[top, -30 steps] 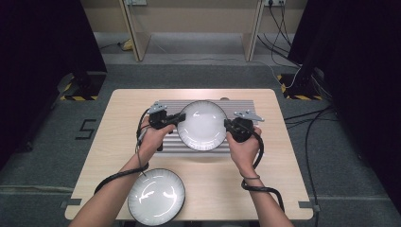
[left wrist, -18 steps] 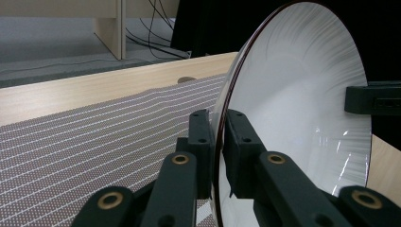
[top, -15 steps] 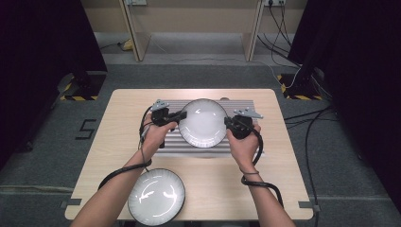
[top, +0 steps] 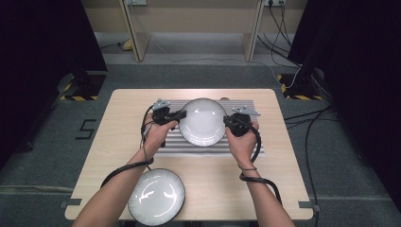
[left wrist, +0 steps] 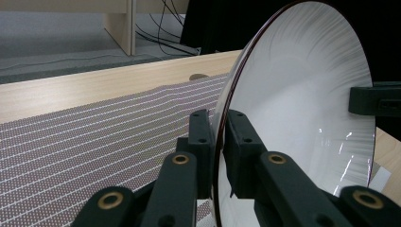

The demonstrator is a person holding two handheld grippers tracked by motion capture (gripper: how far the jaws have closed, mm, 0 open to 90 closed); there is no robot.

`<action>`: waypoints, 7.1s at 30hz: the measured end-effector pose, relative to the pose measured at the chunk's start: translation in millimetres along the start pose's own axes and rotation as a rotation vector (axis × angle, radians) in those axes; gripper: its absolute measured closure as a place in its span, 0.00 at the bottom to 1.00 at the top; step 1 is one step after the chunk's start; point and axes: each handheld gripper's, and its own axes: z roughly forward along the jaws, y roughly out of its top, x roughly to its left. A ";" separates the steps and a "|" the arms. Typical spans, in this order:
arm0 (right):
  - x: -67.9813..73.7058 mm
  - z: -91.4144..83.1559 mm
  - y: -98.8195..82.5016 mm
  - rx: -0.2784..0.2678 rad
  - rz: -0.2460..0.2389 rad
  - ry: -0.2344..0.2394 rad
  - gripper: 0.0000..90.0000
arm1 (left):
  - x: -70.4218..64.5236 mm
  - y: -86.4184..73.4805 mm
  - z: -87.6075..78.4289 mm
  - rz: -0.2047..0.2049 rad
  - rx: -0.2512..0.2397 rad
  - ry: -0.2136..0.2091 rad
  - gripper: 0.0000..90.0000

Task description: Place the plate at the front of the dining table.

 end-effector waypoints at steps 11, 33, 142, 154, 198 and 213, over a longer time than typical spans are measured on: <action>-1.6 5.3 0.8 0.004 0.003 0.002 0.96 | 4.2 -0.8 3.9 -0.010 0.003 0.001 0.91; -6.4 18.1 0.3 0.018 -0.002 -0.018 0.95 | 7.9 -2.6 16.3 -0.021 0.023 0.017 0.91; -29.8 39.5 -6.0 0.096 0.024 -0.098 0.75 | 18.3 -7.1 23.6 -0.052 0.094 0.150 0.68; -34.2 15.2 -11.4 0.106 0.064 -0.079 0.65 | 19.0 -16.1 -2.4 -0.087 0.114 0.090 0.53; -53.2 -31.7 -48.6 0.132 0.124 -0.077 0.60 | 15.7 -47.2 -94.8 -0.044 0.047 0.045 0.51; -60.1 -49.3 -58.6 0.125 0.150 -0.092 0.60 | 17.3 -58.9 -109.4 -0.067 0.026 0.053 0.51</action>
